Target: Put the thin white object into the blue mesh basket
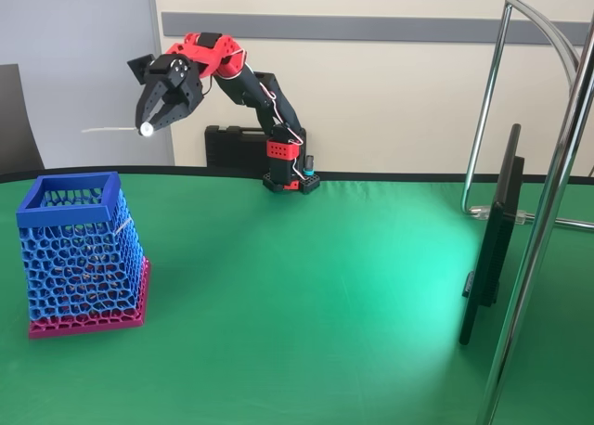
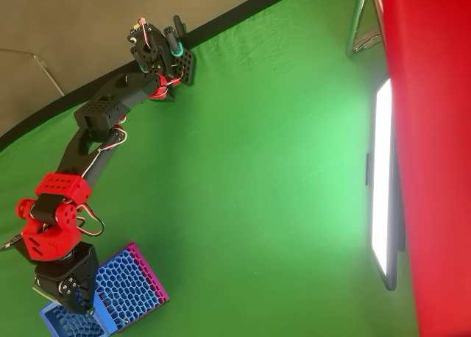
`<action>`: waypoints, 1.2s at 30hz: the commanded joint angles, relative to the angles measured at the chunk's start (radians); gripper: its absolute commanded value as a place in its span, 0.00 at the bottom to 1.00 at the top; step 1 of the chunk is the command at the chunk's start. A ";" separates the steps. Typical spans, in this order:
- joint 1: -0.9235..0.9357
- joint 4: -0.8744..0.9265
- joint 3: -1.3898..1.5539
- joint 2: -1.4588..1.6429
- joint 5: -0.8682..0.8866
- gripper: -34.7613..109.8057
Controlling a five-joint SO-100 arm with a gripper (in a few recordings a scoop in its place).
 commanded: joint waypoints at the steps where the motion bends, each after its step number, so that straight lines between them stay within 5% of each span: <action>1: 0.015 -0.055 -0.031 -0.008 -0.008 0.29; 16: 0.034 -0.247 -0.075 -0.104 -0.032 0.30; 36: 0.023 -0.368 -0.133 -0.202 0.199 0.30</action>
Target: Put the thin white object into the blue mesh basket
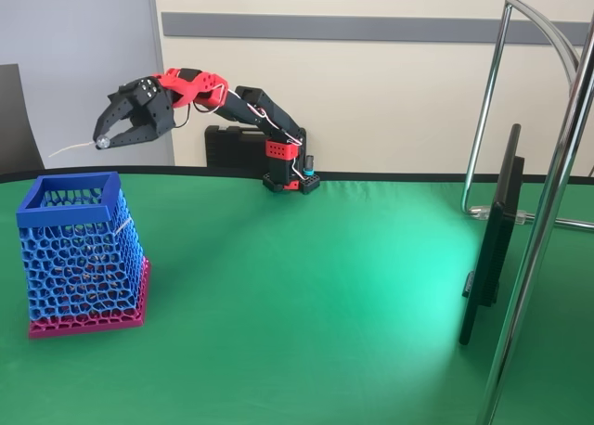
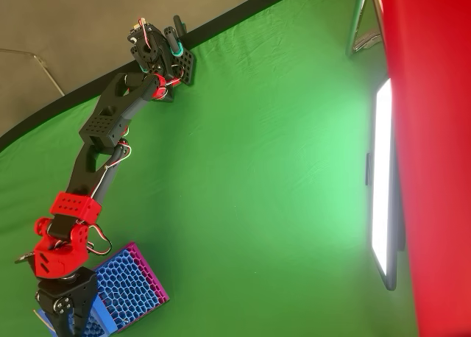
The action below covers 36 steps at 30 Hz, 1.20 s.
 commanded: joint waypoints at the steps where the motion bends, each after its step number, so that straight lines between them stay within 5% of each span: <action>1: -0.021 -0.011 -0.057 0.002 0.041 0.30; 36: 0.000 0.117 0.055 0.127 0.184 0.39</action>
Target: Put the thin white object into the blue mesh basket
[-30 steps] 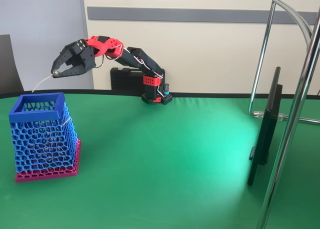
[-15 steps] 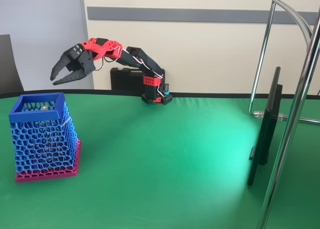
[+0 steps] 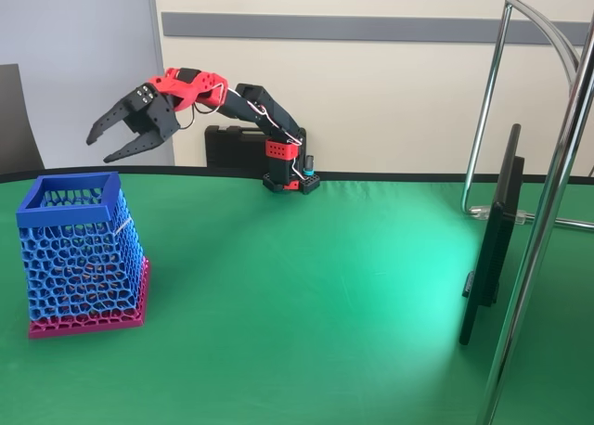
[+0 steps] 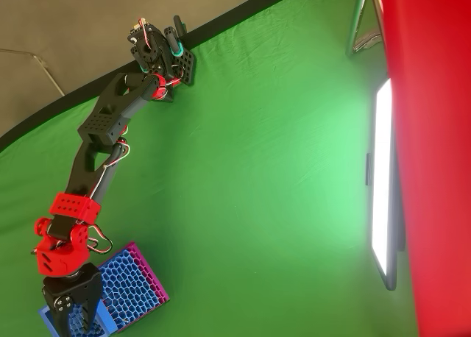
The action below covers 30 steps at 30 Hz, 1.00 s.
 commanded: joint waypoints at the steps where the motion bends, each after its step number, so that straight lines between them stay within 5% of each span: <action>1: -0.003 0.023 -0.035 0.084 0.009 0.39; 11: -0.032 0.112 0.034 0.179 0.008 0.40; 30: -0.204 0.080 0.709 0.683 -0.051 0.39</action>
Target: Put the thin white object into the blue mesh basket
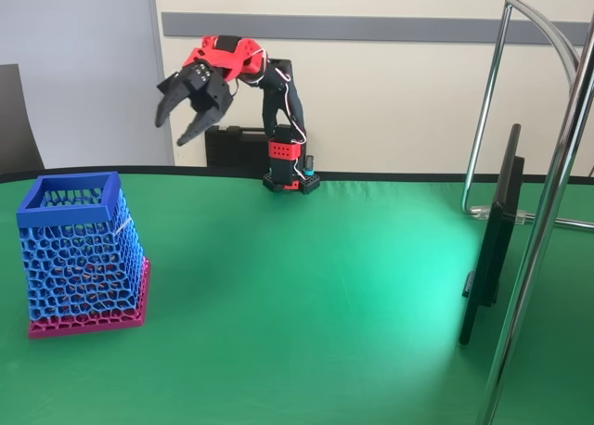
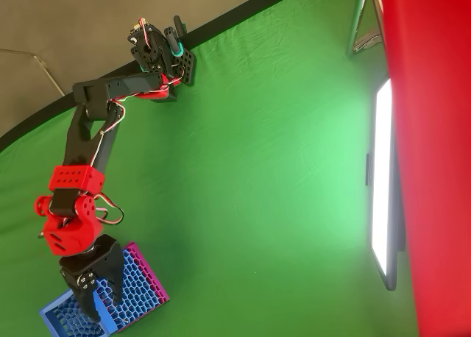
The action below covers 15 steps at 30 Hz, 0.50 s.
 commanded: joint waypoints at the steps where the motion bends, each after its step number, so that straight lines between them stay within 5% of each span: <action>1: -0.038 -0.040 0.110 0.141 -0.021 0.39; 15: -0.252 -0.225 0.836 0.635 -0.178 0.34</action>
